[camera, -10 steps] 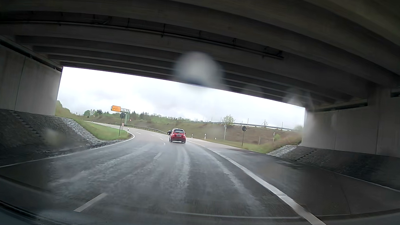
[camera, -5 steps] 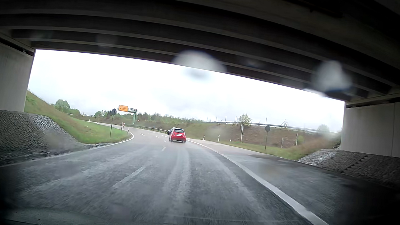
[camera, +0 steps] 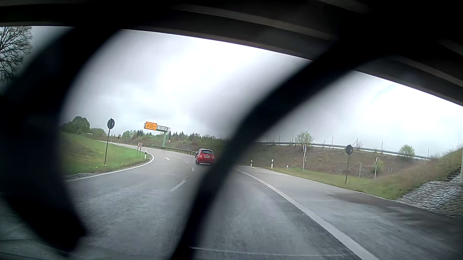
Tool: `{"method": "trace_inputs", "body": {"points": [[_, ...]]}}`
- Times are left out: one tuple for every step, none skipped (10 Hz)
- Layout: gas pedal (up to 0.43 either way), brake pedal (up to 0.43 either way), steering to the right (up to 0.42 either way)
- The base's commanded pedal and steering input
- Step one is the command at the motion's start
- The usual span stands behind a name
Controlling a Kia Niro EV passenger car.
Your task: Follow the waypoints while adhering to traffic rules and regulations
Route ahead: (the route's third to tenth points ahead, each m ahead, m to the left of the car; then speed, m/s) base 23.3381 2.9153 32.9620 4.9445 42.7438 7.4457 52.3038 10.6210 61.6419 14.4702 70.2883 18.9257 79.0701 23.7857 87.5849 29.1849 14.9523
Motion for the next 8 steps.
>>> {"method": "trace_inputs", "body": {"points": [[0.197, 0.000, -0.030], [0.197, 0.000, -0.030], [0.197, 0.000, -0.030], [0.197, 0.000, -0.030], [0.197, 0.000, -0.030], [0.197, 0.000, -0.030], [0.197, 0.000, -0.030], [0.197, 0.000, -0.030]]}}
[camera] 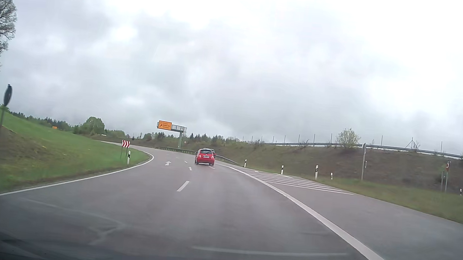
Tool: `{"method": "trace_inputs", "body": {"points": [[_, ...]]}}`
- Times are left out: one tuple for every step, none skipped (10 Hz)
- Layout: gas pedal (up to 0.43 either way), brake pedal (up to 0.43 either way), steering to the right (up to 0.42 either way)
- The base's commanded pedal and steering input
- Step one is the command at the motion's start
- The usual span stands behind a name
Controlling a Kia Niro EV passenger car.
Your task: Follow the waypoints while adhering to traffic rules and regulations
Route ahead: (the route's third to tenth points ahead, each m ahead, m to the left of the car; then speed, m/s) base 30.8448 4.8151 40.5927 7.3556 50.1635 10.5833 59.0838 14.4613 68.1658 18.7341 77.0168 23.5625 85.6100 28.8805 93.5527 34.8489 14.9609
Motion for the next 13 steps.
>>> {"method": "trace_inputs", "body": {"points": [[0.197, 0.000, -0.030], [0.197, 0.000, -0.030], [0.197, 0.000, -0.031], [0.197, 0.000, -0.030], [0.197, 0.000, -0.030], [0.197, 0.000, -0.030], [0.197, 0.000, -0.030], [0.197, 0.000, -0.030], [0.197, 0.000, -0.030], [0.197, 0.000, -0.030], [0.197, 0.000, -0.030], [0.197, 0.000, -0.031], [0.197, 0.000, -0.032]]}}
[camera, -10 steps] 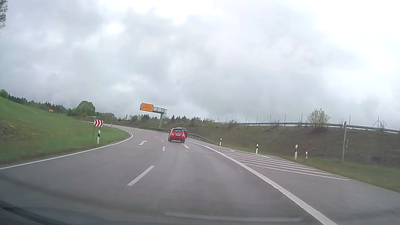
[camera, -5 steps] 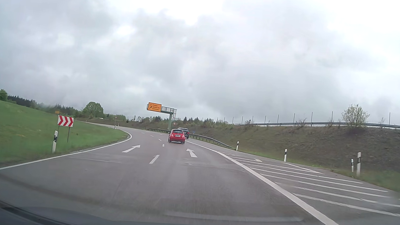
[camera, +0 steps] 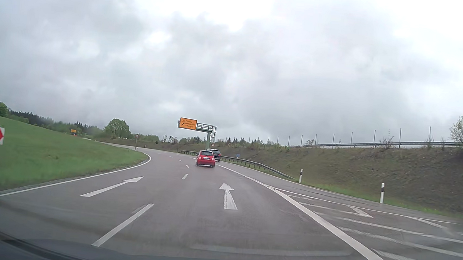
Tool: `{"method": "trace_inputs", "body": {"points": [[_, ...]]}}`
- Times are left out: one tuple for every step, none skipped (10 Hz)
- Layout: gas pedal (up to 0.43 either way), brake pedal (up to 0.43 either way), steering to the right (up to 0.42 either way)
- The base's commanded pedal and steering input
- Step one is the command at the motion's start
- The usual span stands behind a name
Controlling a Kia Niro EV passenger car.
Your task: Follow the waypoints while adhering to traffic rules and regulations
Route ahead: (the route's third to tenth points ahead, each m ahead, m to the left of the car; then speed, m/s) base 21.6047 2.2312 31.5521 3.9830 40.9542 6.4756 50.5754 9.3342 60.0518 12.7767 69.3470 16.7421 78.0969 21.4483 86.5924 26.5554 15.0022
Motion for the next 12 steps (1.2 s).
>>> {"method": "trace_inputs", "body": {"points": [[0.197, 0.000, -0.033], [0.197, 0.000, -0.033], [0.197, 0.000, -0.033], [0.197, 0.000, -0.034], [0.197, 0.000, -0.034], [0.197, 0.000, -0.034], [0.197, 0.000, -0.034], [0.197, 0.000, -0.034], [0.197, 0.000, -0.033], [0.197, 0.000, -0.034], [0.197, 0.000, -0.033], [0.197, 0.000, -0.033]]}}
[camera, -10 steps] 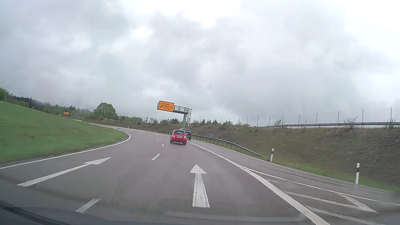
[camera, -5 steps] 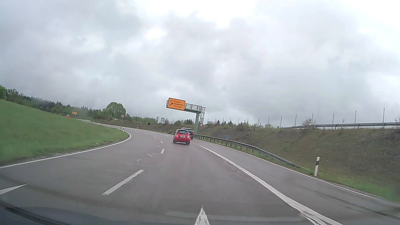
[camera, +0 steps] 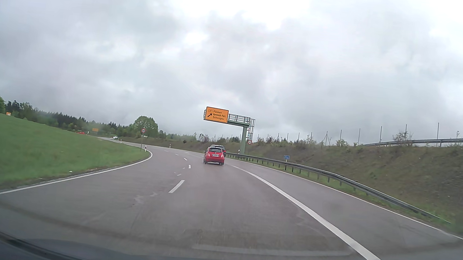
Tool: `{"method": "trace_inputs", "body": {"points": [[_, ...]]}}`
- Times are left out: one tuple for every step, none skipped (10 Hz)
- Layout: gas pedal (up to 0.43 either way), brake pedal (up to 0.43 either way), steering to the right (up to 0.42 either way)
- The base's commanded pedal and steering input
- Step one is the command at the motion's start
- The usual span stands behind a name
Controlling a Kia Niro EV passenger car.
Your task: Follow the waypoints while adhering to traffic rules and regulations
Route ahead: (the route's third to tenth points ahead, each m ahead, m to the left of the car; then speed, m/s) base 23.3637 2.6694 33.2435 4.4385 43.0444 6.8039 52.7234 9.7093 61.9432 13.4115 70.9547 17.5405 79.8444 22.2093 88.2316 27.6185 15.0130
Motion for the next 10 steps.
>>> {"method": "trace_inputs", "body": {"points": [[0.197, 0.000, -0.033], [0.197, 0.000, -0.033], [0.197, 0.000, -0.033], [0.197, 0.000, -0.033], [0.197, 0.000, -0.033], [0.197, 0.000, -0.033], [0.197, 0.000, -0.033], [0.197, 0.000, -0.033], [0.197, 0.000, -0.033], [0.197, 0.000, -0.033]]}}
